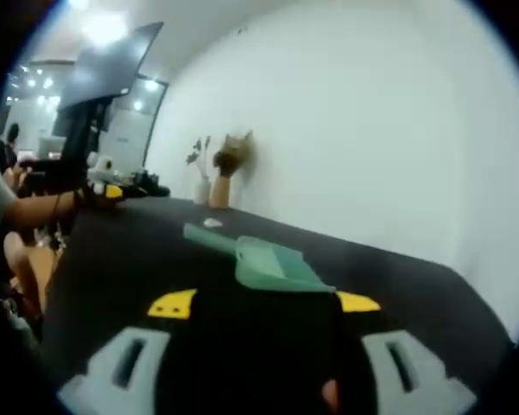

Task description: Pick up the broom and sweep the trash on the tabletop into the dustpan.

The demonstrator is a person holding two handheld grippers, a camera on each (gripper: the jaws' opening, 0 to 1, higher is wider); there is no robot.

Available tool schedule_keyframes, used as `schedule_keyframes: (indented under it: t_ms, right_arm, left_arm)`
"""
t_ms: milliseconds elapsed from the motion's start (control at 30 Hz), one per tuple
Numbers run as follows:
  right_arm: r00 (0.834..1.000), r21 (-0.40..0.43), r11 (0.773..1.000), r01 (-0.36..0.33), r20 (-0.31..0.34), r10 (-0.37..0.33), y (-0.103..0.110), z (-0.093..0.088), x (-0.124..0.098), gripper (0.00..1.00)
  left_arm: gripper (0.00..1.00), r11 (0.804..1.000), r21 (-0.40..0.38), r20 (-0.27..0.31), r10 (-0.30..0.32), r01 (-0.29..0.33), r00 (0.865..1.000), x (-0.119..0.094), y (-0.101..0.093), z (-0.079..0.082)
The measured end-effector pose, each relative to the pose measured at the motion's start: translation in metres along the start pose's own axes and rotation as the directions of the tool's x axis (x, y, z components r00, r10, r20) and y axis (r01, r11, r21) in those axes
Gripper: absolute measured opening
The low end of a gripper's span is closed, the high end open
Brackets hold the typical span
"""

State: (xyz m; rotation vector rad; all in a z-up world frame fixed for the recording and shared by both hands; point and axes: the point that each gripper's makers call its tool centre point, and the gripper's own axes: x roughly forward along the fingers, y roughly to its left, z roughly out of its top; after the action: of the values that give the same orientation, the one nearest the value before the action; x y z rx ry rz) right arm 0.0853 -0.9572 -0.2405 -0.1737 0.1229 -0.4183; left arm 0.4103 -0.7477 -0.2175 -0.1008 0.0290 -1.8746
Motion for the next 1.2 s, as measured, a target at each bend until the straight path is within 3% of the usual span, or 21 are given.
schedule_keyframes:
  t_ms: [167,200,400,533,600,733,800,867,1000,1033,1133,1200]
  right_arm:
    - [0.999,0.010,0.999,-0.036,0.016,0.035,0.005,0.008,0.001,0.52]
    - [0.999,0.051,0.998,-0.044,0.020,0.043,0.005,0.010,0.002,0.52]
    - [0.995,0.124,0.988,-0.089,-0.040,0.094,0.000,0.020,0.007,0.47]
    - [0.984,0.048,0.987,-0.151,-0.088,0.155,-0.001,0.034,0.014,0.46]
    - [0.970,0.006,0.981,-0.192,-0.151,0.191,-0.003,0.041,0.020,0.47]
    - [0.960,-0.004,0.983,-0.184,-0.217,0.179,-0.015,0.056,0.039,0.45]
    - [0.952,-0.031,0.980,-0.195,-0.248,0.182,-0.017,0.062,0.051,0.45]
    - [0.939,-0.054,0.977,-0.208,-0.290,0.184,-0.018,0.063,0.061,0.45]
    - [0.905,-0.065,0.976,-0.207,-0.391,0.166,-0.024,0.059,0.080,0.43]
    - [0.899,-0.038,0.978,-0.203,-0.403,0.171,-0.015,0.054,0.081,0.43]
    - [0.881,0.056,0.976,-0.208,-0.423,0.212,-0.013,0.058,0.093,0.50]
    - [0.854,0.119,0.976,-0.180,-0.475,0.215,-0.014,0.056,0.099,0.50]
  left_arm:
    - [0.65,1.000,0.003,-0.002,-0.005,0.005,1.000,0.000,0.000,0.000]
    - [0.65,1.000,0.002,-0.003,-0.007,0.007,1.000,0.000,-0.001,0.000]
    - [0.65,1.000,0.006,-0.003,-0.014,0.014,1.000,0.000,-0.002,0.000]
    - [0.65,1.000,0.018,-0.001,-0.022,0.022,1.000,0.001,-0.003,0.002]
    - [0.63,0.999,-0.029,-0.003,-0.024,0.024,1.000,0.004,-0.002,0.005]
    - [0.64,0.998,-0.019,-0.009,-0.060,0.060,0.998,0.014,-0.015,0.010]
    - [0.65,0.997,0.001,-0.049,-0.072,0.073,0.996,0.020,-0.021,0.006]
    - [0.65,0.996,0.032,-0.090,-0.080,0.084,0.993,0.025,-0.025,0.001]
    - [0.65,0.996,0.029,-0.097,-0.086,0.090,0.992,0.033,-0.027,0.003]
    - [0.65,0.996,0.028,-0.097,-0.087,0.090,0.991,0.034,-0.027,0.004]
    - [0.64,0.997,0.032,-0.102,-0.073,0.077,0.992,0.037,-0.025,0.001]
    - [0.63,0.997,0.036,-0.112,-0.059,0.064,0.992,0.038,-0.022,-0.003]
